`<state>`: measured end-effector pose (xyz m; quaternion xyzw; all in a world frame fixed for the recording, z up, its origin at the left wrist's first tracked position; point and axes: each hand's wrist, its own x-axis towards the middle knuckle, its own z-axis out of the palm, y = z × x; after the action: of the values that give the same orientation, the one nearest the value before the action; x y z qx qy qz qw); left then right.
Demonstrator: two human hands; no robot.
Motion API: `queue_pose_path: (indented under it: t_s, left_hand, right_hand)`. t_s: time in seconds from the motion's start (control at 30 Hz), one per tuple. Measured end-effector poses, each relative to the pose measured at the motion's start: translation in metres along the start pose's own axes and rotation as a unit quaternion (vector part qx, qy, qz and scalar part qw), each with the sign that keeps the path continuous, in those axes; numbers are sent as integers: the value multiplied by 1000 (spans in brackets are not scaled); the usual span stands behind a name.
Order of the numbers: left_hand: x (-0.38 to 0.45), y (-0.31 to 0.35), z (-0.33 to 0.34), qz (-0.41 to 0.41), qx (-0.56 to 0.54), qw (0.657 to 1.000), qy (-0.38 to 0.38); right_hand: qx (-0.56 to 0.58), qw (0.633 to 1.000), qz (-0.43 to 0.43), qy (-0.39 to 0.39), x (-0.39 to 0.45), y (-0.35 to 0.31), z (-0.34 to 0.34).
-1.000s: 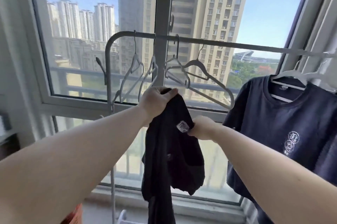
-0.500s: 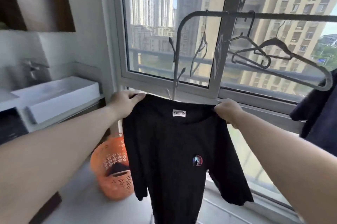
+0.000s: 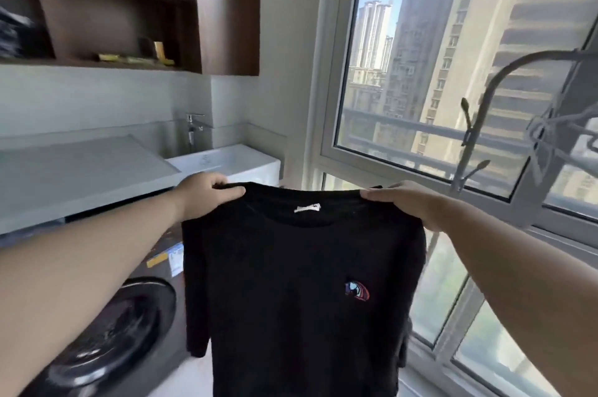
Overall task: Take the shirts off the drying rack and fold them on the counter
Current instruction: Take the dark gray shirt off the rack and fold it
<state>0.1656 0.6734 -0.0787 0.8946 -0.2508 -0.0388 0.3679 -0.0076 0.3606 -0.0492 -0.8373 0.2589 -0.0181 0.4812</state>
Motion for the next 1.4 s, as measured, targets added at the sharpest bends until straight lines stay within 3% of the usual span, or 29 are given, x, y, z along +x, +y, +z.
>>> queue_pose_path:
  t_s: [0.2,0.37,0.47,0.77,0.87,0.93,1.0,1.07,1.17,1.23,1.33,1.4]
  left_hand:
    - [17,-85,-70,-44,-76,996,5]
    - [16,-116,-104,-113,-249,957,-95]
    - [18,-134,-119,-126,-275,951,-72]
    - [61,-164,-147,-144,-335,930,47]
    - [81,-165,-158,-161,-353,922,-2]
    - [91,-165,-160,-170,-297,939,-21]
    - [107,-174,-156,-180,-133,972,75]
    - [122,-188,-145,-179,31,961,207]
    - [138,-197,-132,-220,93,928,285]
    - [146,-206,-132,-244,20,929,278]
    - [153,-219,-143,-226,-181,939,188]
    - [155,-226,-152,-223,-185,944,157]
  right_hand:
    - [36,996,-2,-77,54,-54,70]
    - [39,995,-47,-72,89,-76,103]
    - [90,991,-67,-68,115,-90,121]
    - [84,984,-150,-45,208,-144,173]
    - [92,982,-162,-32,245,-162,180]
    - [75,983,-167,-27,266,-170,184]
    - [35,983,-178,-31,287,-178,190]
    - [-8,981,-190,-39,303,-187,202]
    - [-57,978,-198,-36,315,-200,221]
    - [-55,979,-191,-34,324,-205,234]
    - [-31,985,-167,-25,334,-216,247]
    - [-40,990,-133,-10,336,-221,251]
